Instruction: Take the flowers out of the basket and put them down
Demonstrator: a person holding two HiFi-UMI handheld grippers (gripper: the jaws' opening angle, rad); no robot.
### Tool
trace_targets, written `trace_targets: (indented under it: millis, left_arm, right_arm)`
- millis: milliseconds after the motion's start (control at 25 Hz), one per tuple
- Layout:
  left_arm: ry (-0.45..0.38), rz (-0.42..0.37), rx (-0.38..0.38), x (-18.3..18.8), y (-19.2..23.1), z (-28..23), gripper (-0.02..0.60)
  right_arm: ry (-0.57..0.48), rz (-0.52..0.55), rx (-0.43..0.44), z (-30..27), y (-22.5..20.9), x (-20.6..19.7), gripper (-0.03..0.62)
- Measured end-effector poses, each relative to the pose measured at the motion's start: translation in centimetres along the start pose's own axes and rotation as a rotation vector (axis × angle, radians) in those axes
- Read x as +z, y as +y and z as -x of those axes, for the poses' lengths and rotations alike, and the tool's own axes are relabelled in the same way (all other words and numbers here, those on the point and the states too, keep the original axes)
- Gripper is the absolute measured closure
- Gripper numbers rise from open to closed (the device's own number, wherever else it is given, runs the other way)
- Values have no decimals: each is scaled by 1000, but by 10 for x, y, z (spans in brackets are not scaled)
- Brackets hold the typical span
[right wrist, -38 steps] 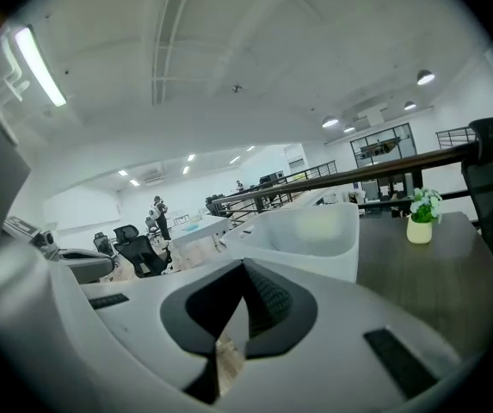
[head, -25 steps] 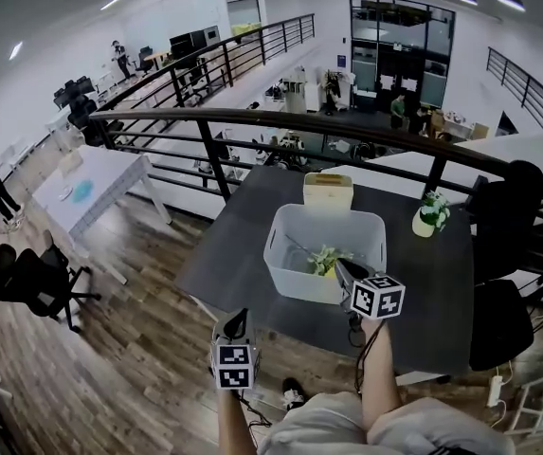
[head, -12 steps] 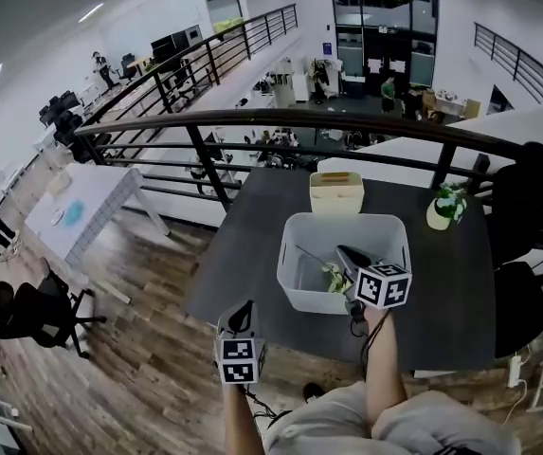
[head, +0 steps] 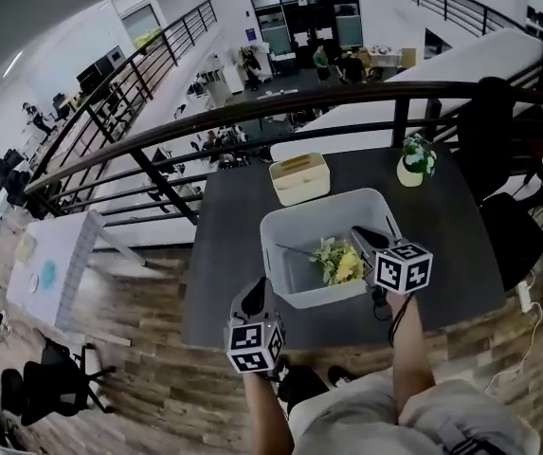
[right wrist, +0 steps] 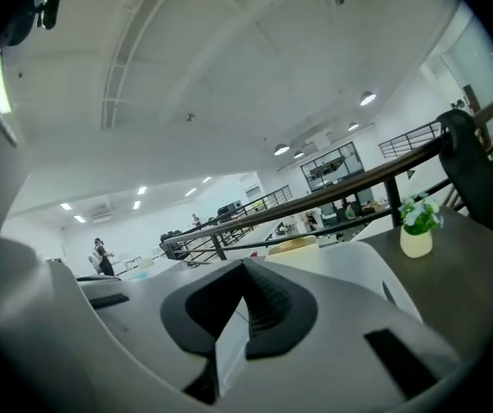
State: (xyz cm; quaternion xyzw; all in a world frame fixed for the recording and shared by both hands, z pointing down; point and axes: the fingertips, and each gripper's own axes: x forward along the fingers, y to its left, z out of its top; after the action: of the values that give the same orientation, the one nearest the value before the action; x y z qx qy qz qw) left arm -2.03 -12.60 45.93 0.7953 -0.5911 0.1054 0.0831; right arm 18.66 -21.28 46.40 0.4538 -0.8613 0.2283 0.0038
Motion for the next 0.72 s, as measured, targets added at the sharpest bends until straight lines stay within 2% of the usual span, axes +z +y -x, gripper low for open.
trace_targets:
  millis: [120,240,400,720]
  left_arm:
    - [-6,-28,-67,10,16,-19,558]
    - [-10,-7,-140,24,32,-41,558]
    - [34,-33,-211,29,51,-66,558]
    - [76,-85,-382,39,58,-106,558]
  right_arm:
    - [-17,-21,-85,4,-6,-4,580]
    - [-51,-41,-162,3,-7,6,580]
    - [-77,-92,-240,-3,-2,3,579]
    - [-83,-124,-374,-10,14,0,579]
